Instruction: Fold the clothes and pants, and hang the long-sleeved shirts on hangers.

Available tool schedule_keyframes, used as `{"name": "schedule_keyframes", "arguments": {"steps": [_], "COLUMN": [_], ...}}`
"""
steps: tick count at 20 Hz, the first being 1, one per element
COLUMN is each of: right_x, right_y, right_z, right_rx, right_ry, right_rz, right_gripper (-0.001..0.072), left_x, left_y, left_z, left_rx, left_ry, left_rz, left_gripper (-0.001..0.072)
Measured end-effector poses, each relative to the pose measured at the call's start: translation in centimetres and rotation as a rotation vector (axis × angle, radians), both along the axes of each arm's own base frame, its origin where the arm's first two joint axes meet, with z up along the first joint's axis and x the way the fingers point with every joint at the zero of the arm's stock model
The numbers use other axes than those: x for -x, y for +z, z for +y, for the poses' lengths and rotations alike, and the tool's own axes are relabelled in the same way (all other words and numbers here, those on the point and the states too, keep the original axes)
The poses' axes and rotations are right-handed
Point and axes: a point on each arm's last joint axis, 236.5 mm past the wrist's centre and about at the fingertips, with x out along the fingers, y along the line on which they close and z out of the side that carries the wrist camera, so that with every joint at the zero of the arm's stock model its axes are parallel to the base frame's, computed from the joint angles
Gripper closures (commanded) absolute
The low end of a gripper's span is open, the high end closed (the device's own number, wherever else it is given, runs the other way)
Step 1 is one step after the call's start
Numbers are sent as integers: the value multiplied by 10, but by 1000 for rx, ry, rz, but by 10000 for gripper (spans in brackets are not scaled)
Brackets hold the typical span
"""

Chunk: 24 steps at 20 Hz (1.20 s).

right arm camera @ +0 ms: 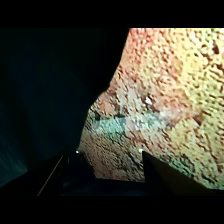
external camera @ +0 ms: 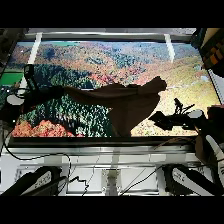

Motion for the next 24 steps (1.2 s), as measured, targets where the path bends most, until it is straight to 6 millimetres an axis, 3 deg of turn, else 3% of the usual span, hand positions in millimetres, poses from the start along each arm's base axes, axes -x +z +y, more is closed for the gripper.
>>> {"name": "schedule_keyframes", "arguments": {"steps": [4,6,9,11,15,17,20,22,24], "right_x": [-16,-29,-52,-69,-94,-108,-135,-151,-157], "right_y": [-14,-18,-20,-12,19,49,122,190,271], "right_z": [20,26,28,28,38,47,49,39,20], "right_rx": [-61,-69,-61,-66,-114,-146,-149,-127,-80], "right_ry": [-47,-65,-99,-119,-87,-34,48,66,51], "right_rz": [19,14,-19,-52,-112,-167,-335,-496,-686], "right_gripper": [195,269,469,700,700,700,700,700,700], "left_x": [0,0,0,0,-1,-3,-11,-15,-12], "left_y": [0,0,0,0,2,12,53,95,144], "left_z": [0,0,0,0,-2,-4,6,21,41], "left_rx": [-1,-1,-1,-1,18,47,64,57,41], "left_ry": [-1,-1,-1,-1,5,14,42,77,131], "left_rz": [0,1,0,1,-2,-21,-110,-205,-320], "left_gripper": [694,694,694,694,694,694,694,694,694]}}
